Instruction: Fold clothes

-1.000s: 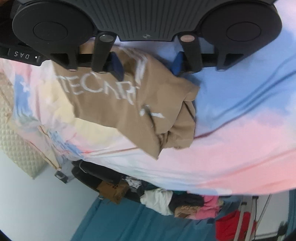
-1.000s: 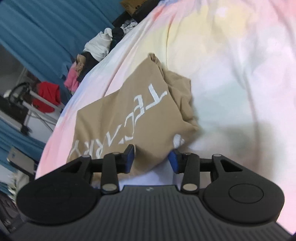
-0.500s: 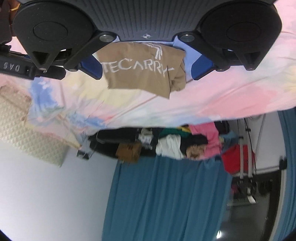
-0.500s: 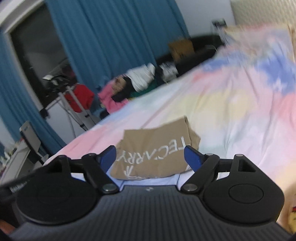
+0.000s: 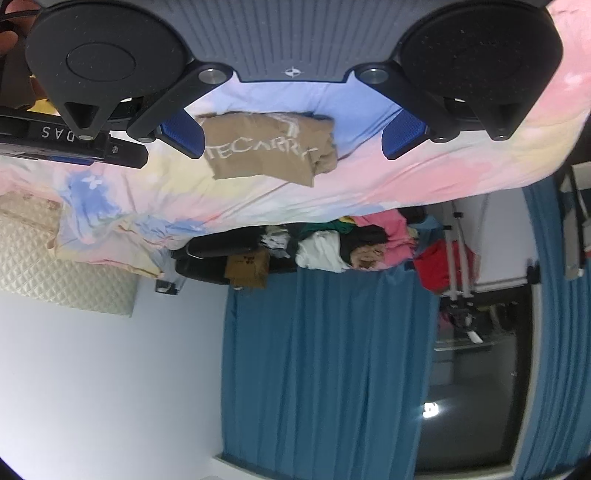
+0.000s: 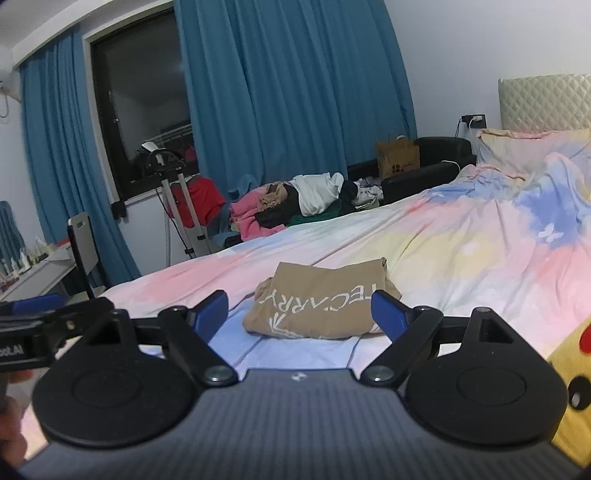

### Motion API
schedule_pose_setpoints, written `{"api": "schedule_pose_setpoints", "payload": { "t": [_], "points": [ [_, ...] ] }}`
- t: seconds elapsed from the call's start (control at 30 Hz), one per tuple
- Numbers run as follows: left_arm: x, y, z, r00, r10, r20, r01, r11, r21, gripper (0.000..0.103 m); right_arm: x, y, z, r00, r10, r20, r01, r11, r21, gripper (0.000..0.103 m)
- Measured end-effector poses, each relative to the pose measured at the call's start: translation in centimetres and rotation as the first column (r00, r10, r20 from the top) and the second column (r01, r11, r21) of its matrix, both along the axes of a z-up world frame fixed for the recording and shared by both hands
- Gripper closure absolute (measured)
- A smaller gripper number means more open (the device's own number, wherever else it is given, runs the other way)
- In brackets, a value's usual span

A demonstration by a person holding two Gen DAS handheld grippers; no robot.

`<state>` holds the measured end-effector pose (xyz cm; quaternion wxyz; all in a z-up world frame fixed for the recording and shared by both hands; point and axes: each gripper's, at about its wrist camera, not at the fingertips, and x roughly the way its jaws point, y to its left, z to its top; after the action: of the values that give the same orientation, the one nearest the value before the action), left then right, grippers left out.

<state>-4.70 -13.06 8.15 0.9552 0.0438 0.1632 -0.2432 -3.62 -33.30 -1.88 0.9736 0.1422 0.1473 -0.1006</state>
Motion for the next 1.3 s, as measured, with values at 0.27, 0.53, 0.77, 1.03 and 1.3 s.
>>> {"api": "schedule_pose_setpoints", "payload": {
  "t": [0.27, 0.53, 0.77, 1.03, 1.3],
  "points": [
    [-0.8, 1.6, -2.4, 0.998, 0.057, 0.028, -0.057, 0.998, -0.027, 0.0, -0.4, 2.6, -3.5, 0.999, -0.025, 0.041, 0.029, 0.995, -0.091, 0.017],
    [0.9, 1.3, -5.4, 0.998, 0.047, 0.037, -0.046, 0.999, -0.029, 0.0, 1.5, 3.2, -5.6, 0.998, -0.059, 0.032, 0.062, 0.991, -0.115, 0.017],
    [2.2, 0.8, -7.4, 0.999, 0.043, 0.012, -0.043, 0.999, 0.002, 0.0, 2.6, 2.4, -6.9, 0.994, -0.108, -0.003, 0.107, 0.988, -0.108, 0.017],
    [2.5, 1.1, -8.0, 0.998, 0.059, -0.007, -0.059, 0.998, 0.008, 0.0, 2.9, 3.2, -7.3, 0.995, -0.098, -0.013, 0.095, 0.984, -0.152, 0.017],
    [1.9, 1.1, -7.6, 0.998, 0.063, 0.004, -0.063, 0.998, 0.011, 0.0, 2.7, 3.4, -7.2, 0.996, -0.089, -0.012, 0.086, 0.984, -0.154, 0.017]
  ]
}}
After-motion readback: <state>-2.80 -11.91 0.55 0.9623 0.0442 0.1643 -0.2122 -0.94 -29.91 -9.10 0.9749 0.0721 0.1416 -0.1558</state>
